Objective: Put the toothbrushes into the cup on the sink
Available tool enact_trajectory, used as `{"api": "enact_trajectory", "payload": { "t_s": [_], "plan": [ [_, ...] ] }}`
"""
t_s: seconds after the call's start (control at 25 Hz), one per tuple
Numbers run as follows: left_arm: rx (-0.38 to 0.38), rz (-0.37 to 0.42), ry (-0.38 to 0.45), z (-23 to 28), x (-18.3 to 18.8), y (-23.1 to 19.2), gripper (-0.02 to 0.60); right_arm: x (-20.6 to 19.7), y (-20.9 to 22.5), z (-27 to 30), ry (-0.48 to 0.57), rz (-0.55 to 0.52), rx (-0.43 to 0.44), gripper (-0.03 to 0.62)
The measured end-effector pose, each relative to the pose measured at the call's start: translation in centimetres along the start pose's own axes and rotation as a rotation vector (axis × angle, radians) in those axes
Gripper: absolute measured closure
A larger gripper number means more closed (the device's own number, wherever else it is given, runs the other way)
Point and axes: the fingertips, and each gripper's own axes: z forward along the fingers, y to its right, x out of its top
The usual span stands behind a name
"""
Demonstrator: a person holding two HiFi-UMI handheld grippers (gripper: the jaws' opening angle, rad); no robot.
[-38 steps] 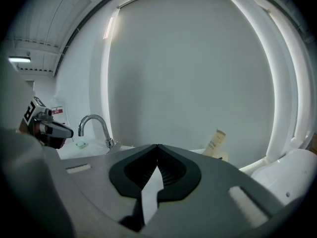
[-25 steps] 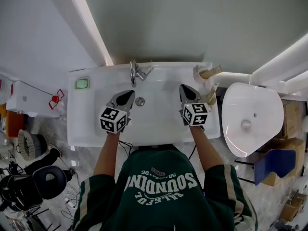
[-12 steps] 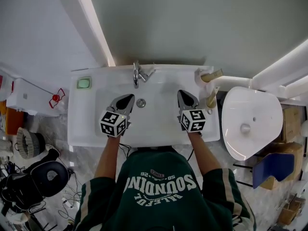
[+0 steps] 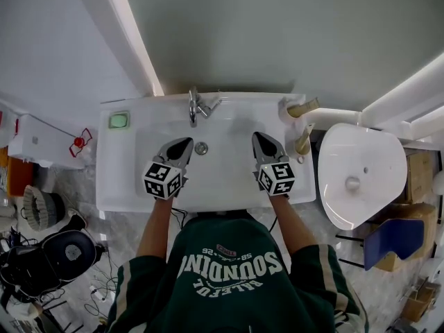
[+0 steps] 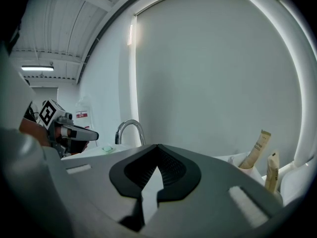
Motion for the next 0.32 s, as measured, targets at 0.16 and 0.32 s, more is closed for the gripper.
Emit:
{"api": "enact_trajectory", "payload": {
  "t_s": [0.16,0.32],
  "plan": [
    [0.002,-0.002,-0.010,0.08,-0.35,-0.16,0.531,-0.32,0.07,-0.02,-0.007,0.002,0.000,0.591],
    [0.006,-0.002,-0.011,0.01,-0.30,-0.30,0.531,-0.34,0.36,-0.06,-0.009,0.009,-0.004,0.591]
  ]
}}
